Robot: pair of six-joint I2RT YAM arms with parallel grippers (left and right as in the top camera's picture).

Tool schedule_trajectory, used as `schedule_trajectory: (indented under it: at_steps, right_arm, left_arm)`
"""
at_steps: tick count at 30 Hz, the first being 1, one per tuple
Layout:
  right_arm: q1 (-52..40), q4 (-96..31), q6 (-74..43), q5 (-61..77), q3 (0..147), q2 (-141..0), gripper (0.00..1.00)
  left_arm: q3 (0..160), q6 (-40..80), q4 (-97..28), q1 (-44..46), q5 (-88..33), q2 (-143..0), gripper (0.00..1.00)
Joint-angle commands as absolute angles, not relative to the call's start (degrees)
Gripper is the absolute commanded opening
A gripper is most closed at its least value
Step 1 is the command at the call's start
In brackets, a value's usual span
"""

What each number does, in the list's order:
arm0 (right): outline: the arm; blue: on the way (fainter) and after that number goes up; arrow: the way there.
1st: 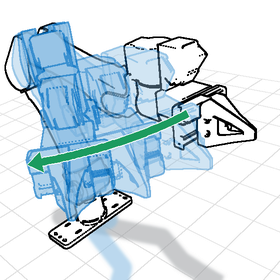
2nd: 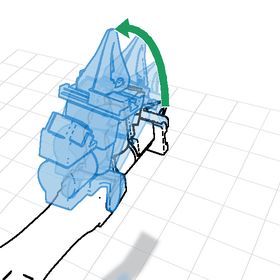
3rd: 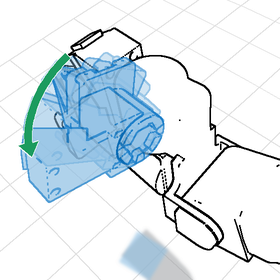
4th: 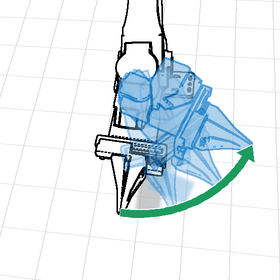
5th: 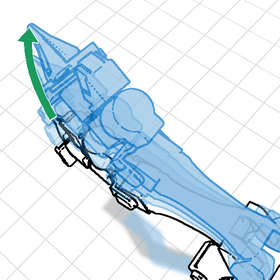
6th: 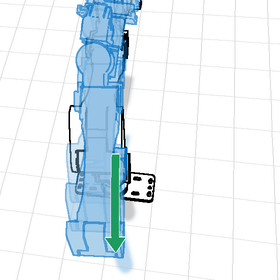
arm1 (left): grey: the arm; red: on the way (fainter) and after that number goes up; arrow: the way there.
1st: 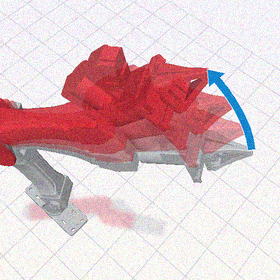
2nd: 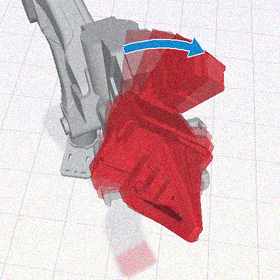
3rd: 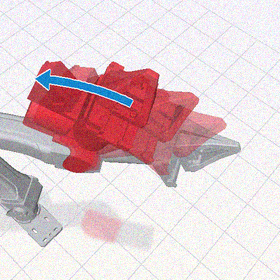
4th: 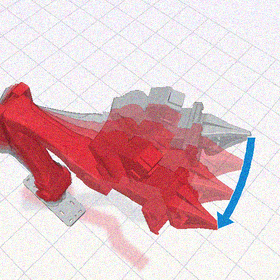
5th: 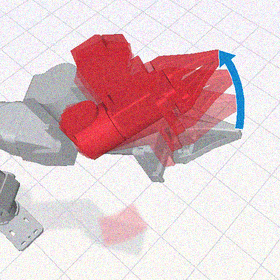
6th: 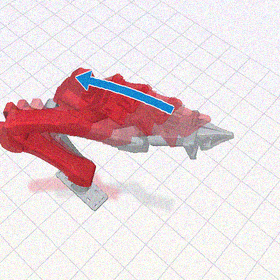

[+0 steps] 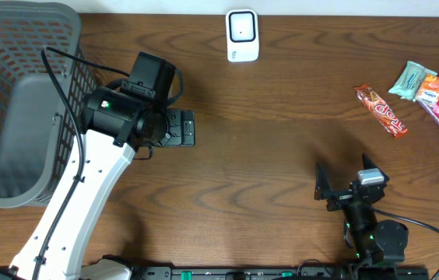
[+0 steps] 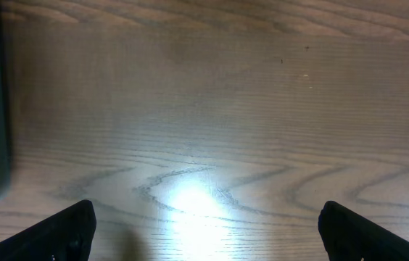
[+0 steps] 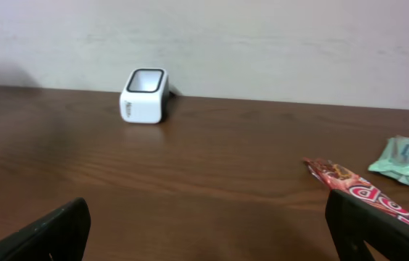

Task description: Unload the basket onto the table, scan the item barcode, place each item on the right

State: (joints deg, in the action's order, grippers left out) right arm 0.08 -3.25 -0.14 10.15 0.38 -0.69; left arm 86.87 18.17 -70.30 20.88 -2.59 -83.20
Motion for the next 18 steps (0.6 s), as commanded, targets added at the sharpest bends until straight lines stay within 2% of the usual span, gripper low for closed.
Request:
schedule_trajectory:
  at_steps: [1, 18]
  right_arm:
    - [0.8, -3.7, -0.1, 9.1, 0.3, -0.3, 0.99]
    - [0.8, -3.9, 0.3, 8.4, 0.3, -0.3, 0.99]
  left_arm:
    - [87.2, 18.2, -70.5, 20.9, -1.7, -83.3, 0.98]
    - [87.2, 18.2, -70.5, 20.9, -1.7, -83.3, 0.98]
